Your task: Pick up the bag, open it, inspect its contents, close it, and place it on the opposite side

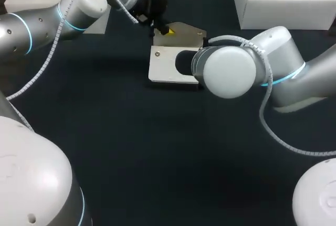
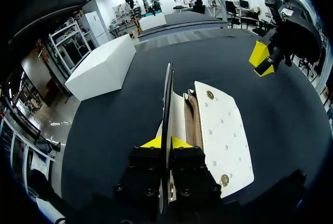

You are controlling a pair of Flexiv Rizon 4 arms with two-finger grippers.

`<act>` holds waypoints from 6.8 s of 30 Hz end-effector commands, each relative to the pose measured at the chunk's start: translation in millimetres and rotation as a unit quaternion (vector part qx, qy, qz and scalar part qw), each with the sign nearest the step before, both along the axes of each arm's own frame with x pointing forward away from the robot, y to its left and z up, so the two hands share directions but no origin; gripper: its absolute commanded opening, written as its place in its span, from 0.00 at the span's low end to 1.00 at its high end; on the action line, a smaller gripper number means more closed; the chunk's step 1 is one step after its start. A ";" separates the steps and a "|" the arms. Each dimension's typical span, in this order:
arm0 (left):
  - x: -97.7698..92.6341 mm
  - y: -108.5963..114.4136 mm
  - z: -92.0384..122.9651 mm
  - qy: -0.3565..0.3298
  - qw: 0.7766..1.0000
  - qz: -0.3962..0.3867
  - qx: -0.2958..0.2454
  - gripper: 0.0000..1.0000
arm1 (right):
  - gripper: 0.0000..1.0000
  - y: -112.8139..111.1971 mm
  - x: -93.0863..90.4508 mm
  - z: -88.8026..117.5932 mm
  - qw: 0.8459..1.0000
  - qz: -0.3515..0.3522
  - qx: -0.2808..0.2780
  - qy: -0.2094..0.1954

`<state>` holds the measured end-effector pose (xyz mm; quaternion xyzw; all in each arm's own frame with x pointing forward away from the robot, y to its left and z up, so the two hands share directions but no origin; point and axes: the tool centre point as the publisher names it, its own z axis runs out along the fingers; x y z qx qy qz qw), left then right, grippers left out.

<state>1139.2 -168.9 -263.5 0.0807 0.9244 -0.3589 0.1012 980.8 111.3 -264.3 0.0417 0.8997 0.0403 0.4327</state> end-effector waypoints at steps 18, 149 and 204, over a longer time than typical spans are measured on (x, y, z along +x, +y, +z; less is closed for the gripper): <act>-25.4 11.2 16.3 -0.014 1.000 0.011 0.003 0.00 | 0.00 -7.8 11.2 33.6 0.999 0.012 -0.005 0.046; -43.7 14.1 54.1 0.149 0.986 0.015 -0.079 0.00 | 1.00 14.7 73.6 -63.4 0.980 0.018 -0.019 0.198; -56.7 9.3 42.4 0.076 0.995 -0.020 -0.058 0.00 | 0.40 5.9 72.3 -9.0 0.993 0.006 -0.013 0.114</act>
